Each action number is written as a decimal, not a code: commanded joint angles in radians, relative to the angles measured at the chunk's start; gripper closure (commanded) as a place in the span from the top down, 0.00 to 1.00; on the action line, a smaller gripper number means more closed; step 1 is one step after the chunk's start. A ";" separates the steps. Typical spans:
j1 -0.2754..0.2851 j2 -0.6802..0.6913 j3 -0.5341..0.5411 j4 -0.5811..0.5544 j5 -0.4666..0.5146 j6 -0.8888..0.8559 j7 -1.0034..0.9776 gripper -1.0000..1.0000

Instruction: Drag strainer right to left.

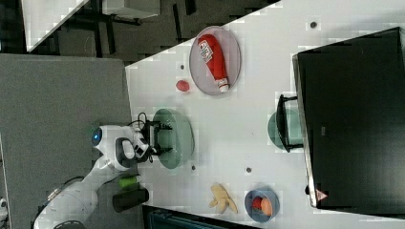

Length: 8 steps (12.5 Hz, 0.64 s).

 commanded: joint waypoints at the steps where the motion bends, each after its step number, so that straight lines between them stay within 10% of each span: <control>1: 0.069 -0.010 0.005 0.036 -0.009 -0.013 0.083 1.00; 8: 0.088 -0.127 -0.059 0.046 -0.101 -0.153 -0.109 1.00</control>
